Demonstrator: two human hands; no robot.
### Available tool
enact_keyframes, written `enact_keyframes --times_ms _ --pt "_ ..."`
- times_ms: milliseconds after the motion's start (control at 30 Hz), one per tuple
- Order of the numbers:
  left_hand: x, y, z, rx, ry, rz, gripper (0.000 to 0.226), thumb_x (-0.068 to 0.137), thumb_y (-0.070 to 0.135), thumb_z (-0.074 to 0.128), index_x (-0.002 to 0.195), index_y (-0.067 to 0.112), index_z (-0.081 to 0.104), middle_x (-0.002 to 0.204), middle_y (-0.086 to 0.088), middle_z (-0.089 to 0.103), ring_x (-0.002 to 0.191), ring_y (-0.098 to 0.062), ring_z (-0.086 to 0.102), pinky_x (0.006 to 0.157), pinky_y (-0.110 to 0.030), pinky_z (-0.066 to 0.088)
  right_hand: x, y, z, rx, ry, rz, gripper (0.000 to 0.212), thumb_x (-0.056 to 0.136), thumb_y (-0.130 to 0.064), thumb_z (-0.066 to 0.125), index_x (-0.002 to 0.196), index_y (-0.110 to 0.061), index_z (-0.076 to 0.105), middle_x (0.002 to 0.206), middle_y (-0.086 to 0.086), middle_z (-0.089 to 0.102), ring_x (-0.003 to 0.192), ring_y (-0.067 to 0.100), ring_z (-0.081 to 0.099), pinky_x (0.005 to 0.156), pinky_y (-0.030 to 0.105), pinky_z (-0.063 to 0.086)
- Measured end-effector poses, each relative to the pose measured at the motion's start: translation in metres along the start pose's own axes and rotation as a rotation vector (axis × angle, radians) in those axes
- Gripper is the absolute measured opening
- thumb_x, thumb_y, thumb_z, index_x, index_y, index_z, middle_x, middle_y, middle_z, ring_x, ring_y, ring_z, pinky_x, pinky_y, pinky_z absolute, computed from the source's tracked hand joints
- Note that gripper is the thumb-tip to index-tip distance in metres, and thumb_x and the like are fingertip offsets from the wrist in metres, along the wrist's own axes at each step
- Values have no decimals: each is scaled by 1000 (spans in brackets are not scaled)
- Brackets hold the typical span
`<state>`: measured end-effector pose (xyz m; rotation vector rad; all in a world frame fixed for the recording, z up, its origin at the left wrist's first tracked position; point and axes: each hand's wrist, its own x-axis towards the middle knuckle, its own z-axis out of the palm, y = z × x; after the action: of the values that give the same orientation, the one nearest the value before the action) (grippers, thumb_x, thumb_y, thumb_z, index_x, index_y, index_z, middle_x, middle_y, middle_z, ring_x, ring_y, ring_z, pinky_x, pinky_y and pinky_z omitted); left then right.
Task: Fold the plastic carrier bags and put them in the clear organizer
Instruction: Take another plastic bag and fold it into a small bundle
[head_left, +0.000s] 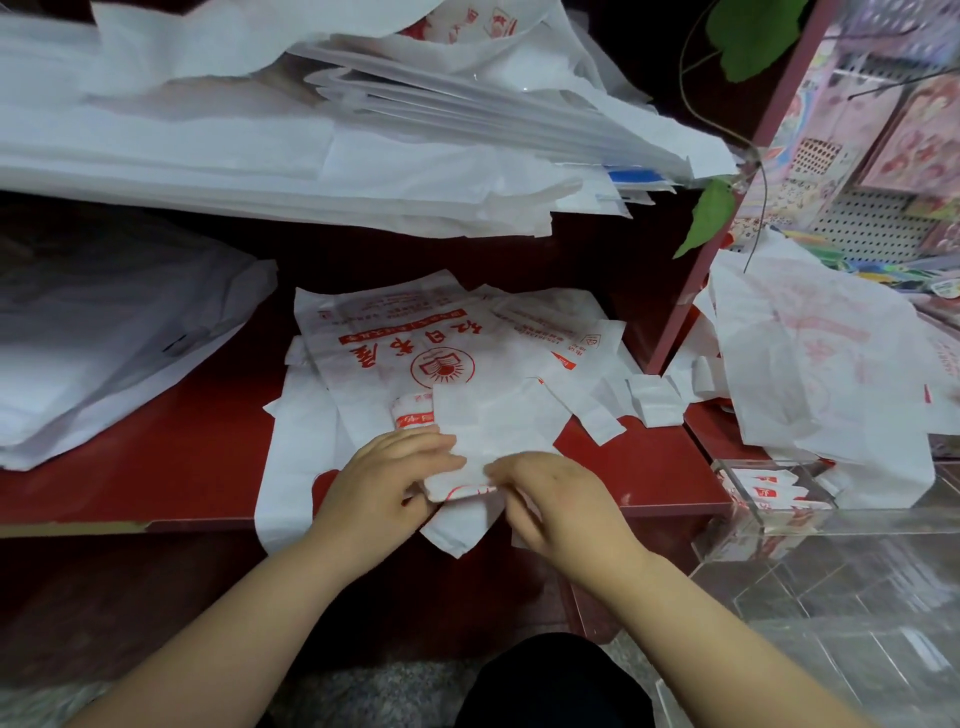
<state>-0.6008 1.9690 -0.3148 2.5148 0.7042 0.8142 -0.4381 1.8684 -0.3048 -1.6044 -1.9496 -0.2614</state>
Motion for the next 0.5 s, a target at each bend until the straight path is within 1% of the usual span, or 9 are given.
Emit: enact_keyframes --times_ms 67,133,167,200,267,333,367,433,500 --pt "-10 -5 -2 -22 -31 12 33 68 16 48 88 16 75 99 -1 71 106 -10 48 88 -21 45 -8 -5 2 82 -38 -14 15 80 -19 44 91 -17 55 79 4 68 72 22 63 65 28 44" --pt "-20 -9 2 -24 -28 15 37 71 25 43 87 16 75 95 5 72 106 -7 50 93 -22 43 -13 -5 6 127 -72 -31 14 80 -21 46 94 -19 50 84 4 68 78 19 61 72 28 45" --pt "-23 -11 4 -44 -14 -6 39 72 30 44 89 16 76 97 9 71 107 -5 50 95 -24 43 -14 -4 8 146 -93 -34 20 78 -24 49 97 -18 49 88 4 68 83 16 58 80 26 44" --pt "-24 -11 4 -88 -1 -64 41 72 37 46 93 16 75 100 12 69 108 -2 50 99 -24 38 -15 -3 10 144 -114 -36 28 76 -27 51 102 -18 47 94 5 68 89 14 55 90 23 39" --pt "-24 -6 0 -205 -16 -193 41 68 49 50 98 30 71 102 16 65 106 6 49 93 -11 33 -14 4 15 91 -119 -51 38 73 -30 54 108 -16 49 101 6 67 99 12 51 101 25 25" --pt "-23 -4 -2 -233 -39 -250 42 63 58 50 104 52 52 102 21 61 103 9 50 90 -5 33 -11 8 20 96 -92 -3 33 74 -29 53 102 -12 59 93 5 69 92 11 52 96 27 30" --pt "-23 -4 -3 -265 -56 -281 44 62 60 50 104 49 55 99 22 61 99 8 53 86 -5 37 -9 8 20 158 -77 53 30 75 -29 52 95 -10 64 86 3 69 84 11 53 87 25 37" --pt "-21 -4 -5 -337 -53 -337 48 65 60 53 87 22 74 78 23 65 80 5 59 71 -7 42 0 5 17 274 -53 174 32 76 -33 49 79 -7 68 69 2 65 68 12 53 68 27 40" --pt "-19 -3 -7 -414 -44 -411 14 83 36 64 89 25 70 65 27 64 72 11 60 66 -4 41 7 3 18 319 -47 303 47 75 -45 43 72 -3 64 60 2 58 60 13 48 62 26 36"
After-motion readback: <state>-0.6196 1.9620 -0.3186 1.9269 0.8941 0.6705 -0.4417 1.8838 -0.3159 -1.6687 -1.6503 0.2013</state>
